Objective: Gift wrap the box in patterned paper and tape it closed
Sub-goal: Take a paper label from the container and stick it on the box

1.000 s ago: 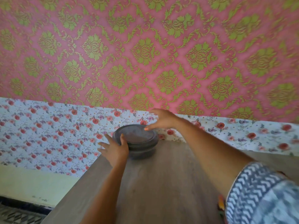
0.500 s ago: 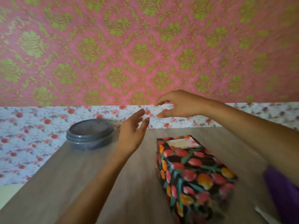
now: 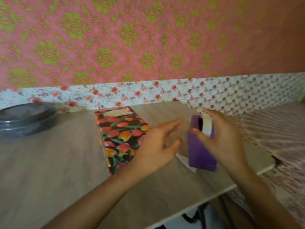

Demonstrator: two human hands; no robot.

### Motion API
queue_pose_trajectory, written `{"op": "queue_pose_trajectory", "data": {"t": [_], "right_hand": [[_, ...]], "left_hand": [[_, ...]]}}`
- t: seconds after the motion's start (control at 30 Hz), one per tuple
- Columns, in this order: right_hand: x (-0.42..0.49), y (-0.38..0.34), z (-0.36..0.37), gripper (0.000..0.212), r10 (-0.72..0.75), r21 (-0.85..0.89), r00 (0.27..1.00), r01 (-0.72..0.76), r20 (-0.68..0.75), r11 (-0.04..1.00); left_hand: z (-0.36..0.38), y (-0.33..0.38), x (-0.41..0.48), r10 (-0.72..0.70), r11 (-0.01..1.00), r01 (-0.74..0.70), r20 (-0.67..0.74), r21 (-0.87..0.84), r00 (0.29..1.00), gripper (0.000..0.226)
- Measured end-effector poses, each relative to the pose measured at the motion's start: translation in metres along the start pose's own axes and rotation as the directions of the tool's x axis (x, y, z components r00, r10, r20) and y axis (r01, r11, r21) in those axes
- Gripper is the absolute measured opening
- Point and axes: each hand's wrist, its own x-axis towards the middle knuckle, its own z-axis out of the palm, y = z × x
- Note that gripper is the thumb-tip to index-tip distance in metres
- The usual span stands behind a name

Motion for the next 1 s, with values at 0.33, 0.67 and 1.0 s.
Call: {"op": "queue_pose_trajectory", "data": {"t": [0.33, 0.67, 1.0], "right_hand": [[-0.049, 0.044, 0.056, 0.114, 0.398, 0.178, 0.917, -0.385, -0.039, 0.905], [-0.032, 0.13, 0.003, 0.105, 0.422, 0.307, 0.906, -0.405, 0.012, 0.861], [-0.011, 0.184, -0.03, 0.097, 0.398, 0.264, 0.914, -0.405, 0.082, 0.875]], "left_hand": [[0.079, -0.046, 0.001, -0.451, 0.754, 0.181, 0.297, 0.631, 0.842, 0.069], [0.1, -0.052, 0.001, -0.308, 0.71, -0.015, 0.33, 0.704, 0.892, 0.043], [0.113, -0.053, 0.009, -0.248, 0.728, -0.044, 0.322, 0.684, 0.914, 0.042]]}}
